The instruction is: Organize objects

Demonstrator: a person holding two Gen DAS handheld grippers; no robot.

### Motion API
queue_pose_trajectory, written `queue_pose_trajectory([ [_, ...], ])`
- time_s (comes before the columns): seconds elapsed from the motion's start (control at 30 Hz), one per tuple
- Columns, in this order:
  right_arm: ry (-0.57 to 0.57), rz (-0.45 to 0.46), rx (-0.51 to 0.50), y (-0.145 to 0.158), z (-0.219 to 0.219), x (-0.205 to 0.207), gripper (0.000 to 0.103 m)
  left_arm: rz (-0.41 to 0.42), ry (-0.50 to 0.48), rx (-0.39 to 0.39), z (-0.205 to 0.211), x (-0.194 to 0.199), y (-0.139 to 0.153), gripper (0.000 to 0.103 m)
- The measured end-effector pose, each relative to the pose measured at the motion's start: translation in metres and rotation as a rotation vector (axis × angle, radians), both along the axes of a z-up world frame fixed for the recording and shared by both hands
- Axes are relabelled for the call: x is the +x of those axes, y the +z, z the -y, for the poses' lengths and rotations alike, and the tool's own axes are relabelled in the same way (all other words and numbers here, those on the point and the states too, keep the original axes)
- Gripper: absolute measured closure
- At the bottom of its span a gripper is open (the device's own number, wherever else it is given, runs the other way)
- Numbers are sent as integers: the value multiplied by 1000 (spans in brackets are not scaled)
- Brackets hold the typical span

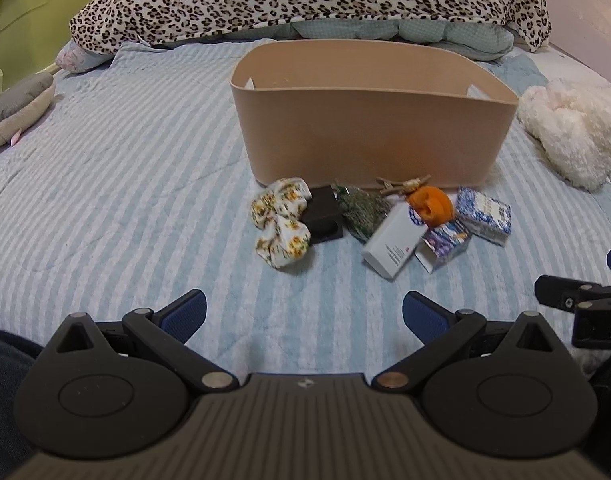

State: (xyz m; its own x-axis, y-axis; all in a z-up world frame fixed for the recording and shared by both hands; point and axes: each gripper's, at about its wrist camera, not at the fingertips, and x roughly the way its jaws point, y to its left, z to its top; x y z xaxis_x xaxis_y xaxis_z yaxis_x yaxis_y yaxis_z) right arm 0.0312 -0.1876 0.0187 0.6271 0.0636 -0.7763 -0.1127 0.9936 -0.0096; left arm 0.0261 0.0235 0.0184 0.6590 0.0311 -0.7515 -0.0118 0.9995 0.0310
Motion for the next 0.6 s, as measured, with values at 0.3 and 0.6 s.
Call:
queue_pose_trajectory([
  [0.3, 10, -17, 45, 11, 2, 34, 0, 9, 15, 18, -17, 32, 10, 0],
  [0.6, 23, -45, -26, 11, 9, 80, 0, -28, 1, 36, -29, 79, 10, 0],
])
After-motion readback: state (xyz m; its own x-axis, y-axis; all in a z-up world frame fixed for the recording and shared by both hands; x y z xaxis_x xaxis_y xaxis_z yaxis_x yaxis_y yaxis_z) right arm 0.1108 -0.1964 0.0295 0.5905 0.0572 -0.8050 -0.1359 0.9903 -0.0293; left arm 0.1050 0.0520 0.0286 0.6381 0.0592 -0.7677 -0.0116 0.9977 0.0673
